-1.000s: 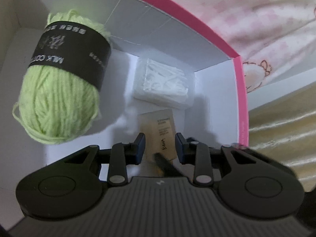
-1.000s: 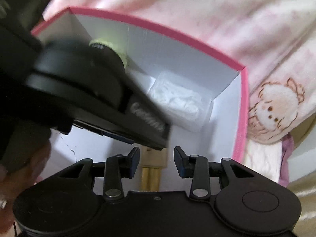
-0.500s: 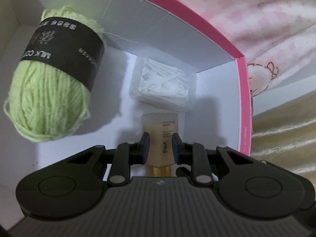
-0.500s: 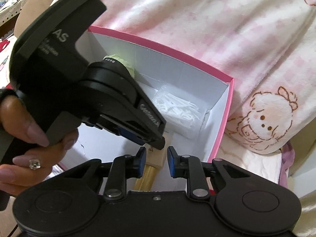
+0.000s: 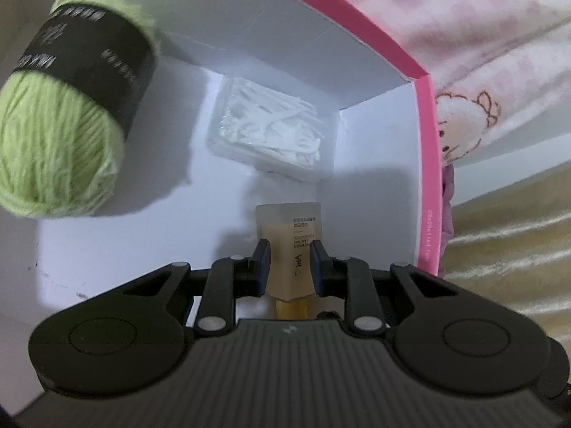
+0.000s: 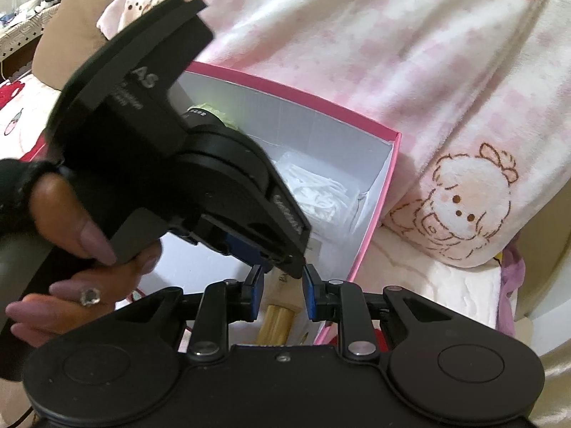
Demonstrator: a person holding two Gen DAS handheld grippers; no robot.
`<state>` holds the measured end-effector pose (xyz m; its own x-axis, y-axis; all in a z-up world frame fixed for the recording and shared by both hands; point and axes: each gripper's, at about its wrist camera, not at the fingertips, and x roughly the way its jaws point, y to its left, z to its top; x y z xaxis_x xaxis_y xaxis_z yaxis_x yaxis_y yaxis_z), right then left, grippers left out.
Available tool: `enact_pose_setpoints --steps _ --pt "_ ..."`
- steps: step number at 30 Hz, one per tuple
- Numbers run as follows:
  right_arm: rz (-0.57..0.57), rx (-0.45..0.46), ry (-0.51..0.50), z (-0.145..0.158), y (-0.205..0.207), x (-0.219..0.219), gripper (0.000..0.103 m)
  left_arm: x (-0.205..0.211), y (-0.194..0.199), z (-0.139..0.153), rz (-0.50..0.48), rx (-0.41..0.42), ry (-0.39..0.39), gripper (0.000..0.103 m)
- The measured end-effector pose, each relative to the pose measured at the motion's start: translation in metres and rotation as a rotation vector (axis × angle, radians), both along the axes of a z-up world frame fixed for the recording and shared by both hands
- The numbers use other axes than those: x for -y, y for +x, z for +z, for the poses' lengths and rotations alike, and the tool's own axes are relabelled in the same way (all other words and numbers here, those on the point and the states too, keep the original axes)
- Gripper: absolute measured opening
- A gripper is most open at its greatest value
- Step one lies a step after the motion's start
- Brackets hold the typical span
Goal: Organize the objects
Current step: 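Lower the bottle beside the swab box and open the left tool, then withdraw the left tool and move it to the purple plush toy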
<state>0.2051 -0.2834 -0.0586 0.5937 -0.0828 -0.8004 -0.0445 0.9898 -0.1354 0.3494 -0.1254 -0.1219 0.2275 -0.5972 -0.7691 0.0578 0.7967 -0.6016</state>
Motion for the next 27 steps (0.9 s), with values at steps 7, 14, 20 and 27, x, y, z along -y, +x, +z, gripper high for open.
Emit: enact_pose_setpoints --steps 7,14,20,27 --pt "0.001 0.040 0.070 0.004 -0.005 0.012 0.025 0.008 0.009 0.009 -0.081 0.027 0.011 0.022" --pt "0.020 0.111 0.176 0.020 -0.028 0.003 0.029 -0.012 -0.037 0.052 -0.101 0.121 0.065 0.029" --pt "0.062 0.154 0.181 0.048 -0.050 -0.011 0.034 -0.031 -0.077 0.100 -0.108 0.198 0.125 0.038" --pt "0.073 0.158 0.170 0.090 -0.081 -0.024 0.042 -0.033 -0.113 0.155 -0.175 0.254 0.184 0.041"
